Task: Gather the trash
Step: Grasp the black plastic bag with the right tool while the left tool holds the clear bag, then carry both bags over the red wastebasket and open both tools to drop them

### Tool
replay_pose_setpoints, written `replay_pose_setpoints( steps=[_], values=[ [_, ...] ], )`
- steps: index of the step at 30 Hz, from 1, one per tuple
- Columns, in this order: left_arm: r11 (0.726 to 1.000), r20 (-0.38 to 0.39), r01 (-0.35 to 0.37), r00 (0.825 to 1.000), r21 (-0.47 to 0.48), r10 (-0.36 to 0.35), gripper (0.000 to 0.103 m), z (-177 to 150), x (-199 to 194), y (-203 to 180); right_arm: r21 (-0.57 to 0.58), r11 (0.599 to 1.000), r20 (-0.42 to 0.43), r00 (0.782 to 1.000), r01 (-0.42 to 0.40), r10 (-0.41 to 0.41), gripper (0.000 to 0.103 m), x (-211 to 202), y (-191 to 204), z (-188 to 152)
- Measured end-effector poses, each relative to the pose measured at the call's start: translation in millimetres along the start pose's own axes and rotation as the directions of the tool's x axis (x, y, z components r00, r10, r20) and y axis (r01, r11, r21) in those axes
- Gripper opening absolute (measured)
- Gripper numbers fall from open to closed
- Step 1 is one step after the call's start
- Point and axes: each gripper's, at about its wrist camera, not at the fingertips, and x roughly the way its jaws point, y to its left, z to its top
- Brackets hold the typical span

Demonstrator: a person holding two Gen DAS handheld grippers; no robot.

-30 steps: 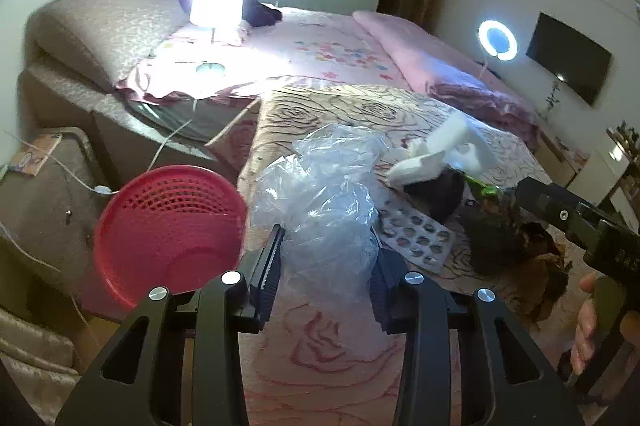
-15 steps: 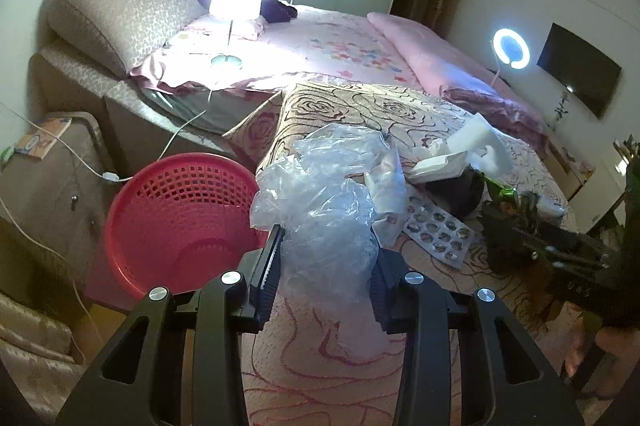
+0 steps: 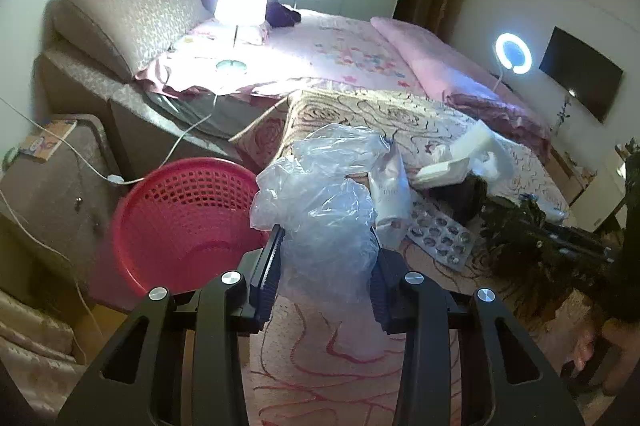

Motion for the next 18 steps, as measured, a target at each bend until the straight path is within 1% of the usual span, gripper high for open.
replay_pose_setpoints(
  steps=[3, 6, 11, 14, 18],
  values=[
    [1.000, 0.017, -0.012, 1.000, -0.006, 0.012, 0.037, 3.4, -5.6, 5.0, 0.049, 0.994, 0.012, 0.995, -0.100, 0.100, 0.029, -8.6, 0.0, 10.2],
    [0.999, 0.029, -0.030, 0.999, -0.020, 0.030, 0.037, 5.9, -9.8, 13.1, 0.077, 0.983, 0.027, 0.985, -0.169, 0.168, 0.029, -14.5, 2.4, 19.8],
    [0.996, 0.040, -0.065, 0.997, -0.053, 0.067, 0.037, 11.6, -15.3, 33.2, 0.088, 0.967, 0.044, 0.971, -0.238, 0.235, 0.029, -18.2, 14.4, 32.6],
    [0.993, 0.046, -0.089, 0.995, -0.072, 0.093, 0.037, 15.1, -19.5, 45.6, 0.090, 0.952, 0.041, 0.956, -0.293, 0.290, 0.029, -15.3, 25.9, 40.7],
    [0.988, 0.053, -0.116, 0.991, -0.100, 0.122, 0.037, 15.6, -24.4, 63.4, 0.068, 0.944, 0.037, 0.946, -0.324, 0.322, 0.029, -11.2, 42.9, 51.6]
  ],
)
